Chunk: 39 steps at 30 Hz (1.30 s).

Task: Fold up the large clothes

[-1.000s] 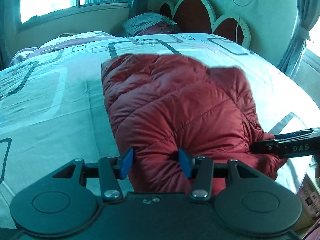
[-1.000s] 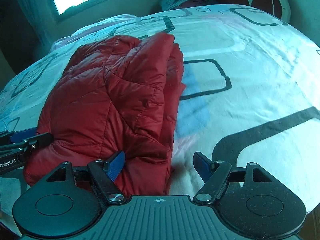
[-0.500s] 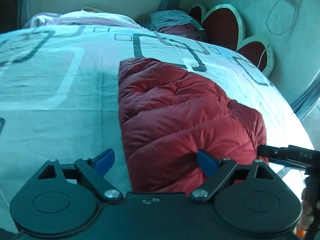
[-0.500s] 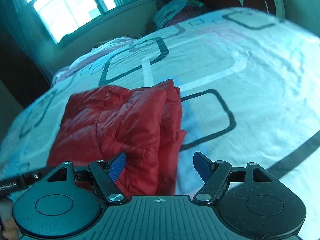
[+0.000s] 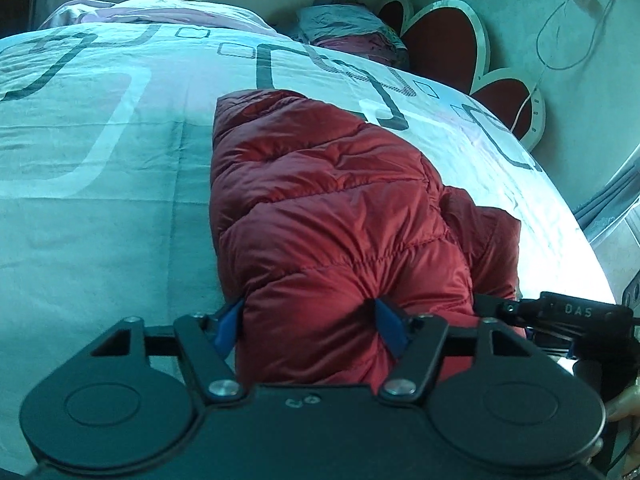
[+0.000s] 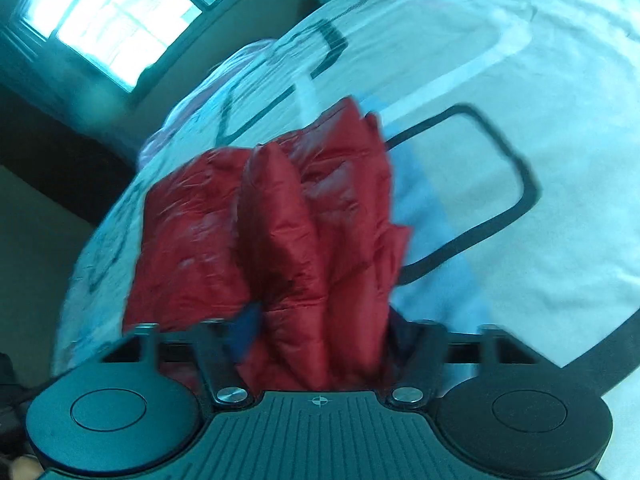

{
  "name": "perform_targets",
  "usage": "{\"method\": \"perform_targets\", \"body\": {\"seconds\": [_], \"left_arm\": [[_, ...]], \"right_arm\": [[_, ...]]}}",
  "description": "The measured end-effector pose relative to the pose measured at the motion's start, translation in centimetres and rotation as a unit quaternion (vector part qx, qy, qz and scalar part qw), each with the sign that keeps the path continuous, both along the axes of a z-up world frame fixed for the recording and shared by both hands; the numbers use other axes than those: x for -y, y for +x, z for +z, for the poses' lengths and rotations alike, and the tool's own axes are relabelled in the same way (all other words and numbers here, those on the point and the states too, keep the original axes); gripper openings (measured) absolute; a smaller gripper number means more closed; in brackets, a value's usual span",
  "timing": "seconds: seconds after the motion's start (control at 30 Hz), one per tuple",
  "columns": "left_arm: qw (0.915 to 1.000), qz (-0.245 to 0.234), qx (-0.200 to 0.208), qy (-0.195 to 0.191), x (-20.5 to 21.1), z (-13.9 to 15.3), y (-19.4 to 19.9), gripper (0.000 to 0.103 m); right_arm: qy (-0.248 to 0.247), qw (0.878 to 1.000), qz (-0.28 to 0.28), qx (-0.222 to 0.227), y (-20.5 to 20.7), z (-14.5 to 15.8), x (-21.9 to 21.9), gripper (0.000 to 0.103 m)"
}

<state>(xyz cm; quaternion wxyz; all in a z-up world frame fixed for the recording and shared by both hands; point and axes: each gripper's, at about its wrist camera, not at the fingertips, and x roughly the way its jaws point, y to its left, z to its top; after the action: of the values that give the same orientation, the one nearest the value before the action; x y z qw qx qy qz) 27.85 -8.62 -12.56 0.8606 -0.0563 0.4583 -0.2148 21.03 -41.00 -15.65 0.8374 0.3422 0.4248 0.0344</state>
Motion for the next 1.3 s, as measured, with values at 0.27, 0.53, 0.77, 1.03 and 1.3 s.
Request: {"method": "perform_targets", "body": {"seconds": [0.27,0.53,0.77,1.03,1.3], "left_arm": [[1.0,0.0,0.002,0.005,0.1,0.2,0.1,0.058],[1.0,0.0,0.01,0.001,-0.1,1.3,-0.2,0.041],[0.9996,0.007,0.027,-0.008,-1.3,3.7,0.3,0.034],[0.9964,0.049,0.069,0.004,-6.3,7.1,1.3,0.034],[0.9897,0.104,0.098,0.013,-16.8,8.5,3.5,0.034]], "right_arm": [[0.005,1.0,0.004,0.0,0.3,-0.5,0.1,0.06],[0.025,1.0,0.006,0.012,-0.2,0.9,-0.2,0.033],[0.047,0.998,0.011,0.035,0.2,2.9,-1.0,0.029],[0.069,0.993,0.043,0.08,4.0,6.0,-6.2,0.029],[0.077,0.988,0.087,0.102,10.6,7.4,-18.3,0.029]]}}
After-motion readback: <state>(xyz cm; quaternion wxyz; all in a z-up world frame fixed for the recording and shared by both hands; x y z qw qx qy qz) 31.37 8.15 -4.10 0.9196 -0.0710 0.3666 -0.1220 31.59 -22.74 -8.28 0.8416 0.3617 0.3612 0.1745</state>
